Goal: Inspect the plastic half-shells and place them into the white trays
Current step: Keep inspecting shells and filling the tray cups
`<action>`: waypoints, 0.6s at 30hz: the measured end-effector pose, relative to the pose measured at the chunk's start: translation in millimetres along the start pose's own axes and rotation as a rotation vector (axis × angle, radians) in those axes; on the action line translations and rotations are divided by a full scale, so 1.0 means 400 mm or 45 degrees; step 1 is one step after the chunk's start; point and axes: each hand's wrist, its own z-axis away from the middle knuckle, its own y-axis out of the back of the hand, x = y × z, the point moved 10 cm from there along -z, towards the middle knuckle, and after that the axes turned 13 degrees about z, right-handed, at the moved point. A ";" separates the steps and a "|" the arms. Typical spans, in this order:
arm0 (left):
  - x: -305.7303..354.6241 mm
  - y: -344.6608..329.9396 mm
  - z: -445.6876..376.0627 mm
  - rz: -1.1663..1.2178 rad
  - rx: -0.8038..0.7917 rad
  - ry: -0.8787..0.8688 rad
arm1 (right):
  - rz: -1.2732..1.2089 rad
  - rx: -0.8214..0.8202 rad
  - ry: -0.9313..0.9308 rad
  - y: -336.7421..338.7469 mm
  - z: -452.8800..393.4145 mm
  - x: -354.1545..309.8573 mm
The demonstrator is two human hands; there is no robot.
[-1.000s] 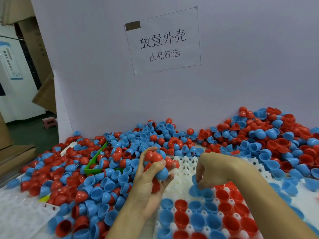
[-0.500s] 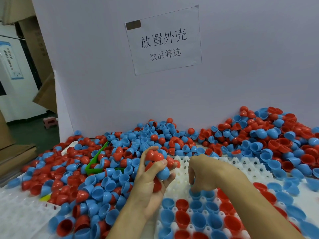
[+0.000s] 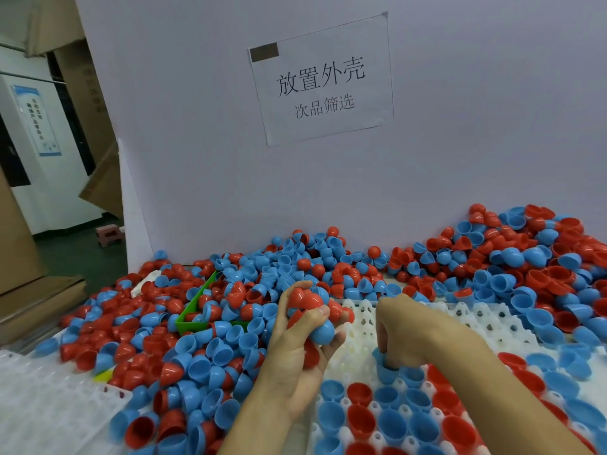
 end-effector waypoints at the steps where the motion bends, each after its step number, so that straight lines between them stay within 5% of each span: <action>1: -0.001 0.002 0.000 -0.001 0.005 0.003 | -0.001 0.006 -0.002 0.004 0.001 0.000; 18: -0.003 0.001 0.002 0.005 -0.003 0.012 | 0.080 0.033 -0.029 0.005 0.008 -0.031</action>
